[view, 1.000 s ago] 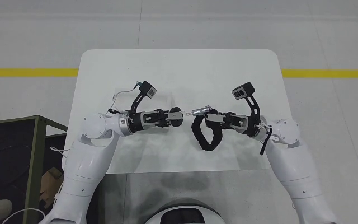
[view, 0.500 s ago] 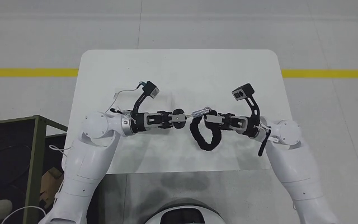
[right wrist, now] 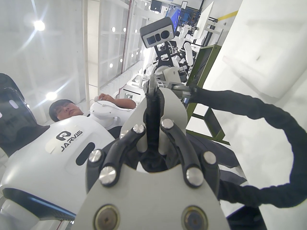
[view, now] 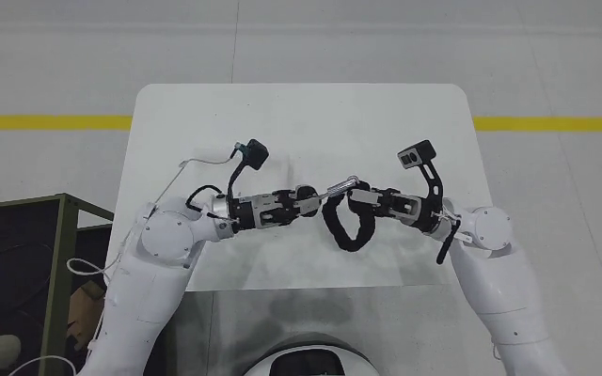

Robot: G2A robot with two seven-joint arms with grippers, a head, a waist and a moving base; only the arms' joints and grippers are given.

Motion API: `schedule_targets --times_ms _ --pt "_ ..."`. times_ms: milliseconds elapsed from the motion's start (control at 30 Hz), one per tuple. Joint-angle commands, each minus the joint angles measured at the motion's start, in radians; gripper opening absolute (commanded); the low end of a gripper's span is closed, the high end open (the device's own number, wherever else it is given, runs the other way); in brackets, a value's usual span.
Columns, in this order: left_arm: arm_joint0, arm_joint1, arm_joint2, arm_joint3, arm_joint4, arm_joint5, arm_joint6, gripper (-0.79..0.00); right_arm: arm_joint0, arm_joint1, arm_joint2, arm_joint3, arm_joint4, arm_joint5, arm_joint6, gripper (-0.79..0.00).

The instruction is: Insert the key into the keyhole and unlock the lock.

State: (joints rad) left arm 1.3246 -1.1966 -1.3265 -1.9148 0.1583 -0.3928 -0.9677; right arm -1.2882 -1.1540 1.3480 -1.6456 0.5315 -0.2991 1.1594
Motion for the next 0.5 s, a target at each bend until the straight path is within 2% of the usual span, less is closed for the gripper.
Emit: schedule_targets --times_ms 0,167,300,467 --pt "0.022 0.0 0.001 -0.027 0.151 -0.043 0.087 -0.785 0.003 0.001 0.0 0.003 0.001 0.001 -0.008 -0.785" --pt "0.068 -0.001 0.007 -0.069 0.325 -0.119 0.26 -0.785 0.01 0.001 -0.009 0.014 0.001 0.006 -0.014 -0.785" --pt "0.09 0.001 0.015 -0.094 0.459 -0.185 0.352 -0.785 0.018 0.001 -0.023 0.026 0.0 0.008 -0.018 -0.785" --pt "0.11 0.003 0.019 -0.129 0.681 -0.22 0.464 -0.785 0.027 0.001 -0.035 0.041 0.007 0.01 -0.023 -0.785"
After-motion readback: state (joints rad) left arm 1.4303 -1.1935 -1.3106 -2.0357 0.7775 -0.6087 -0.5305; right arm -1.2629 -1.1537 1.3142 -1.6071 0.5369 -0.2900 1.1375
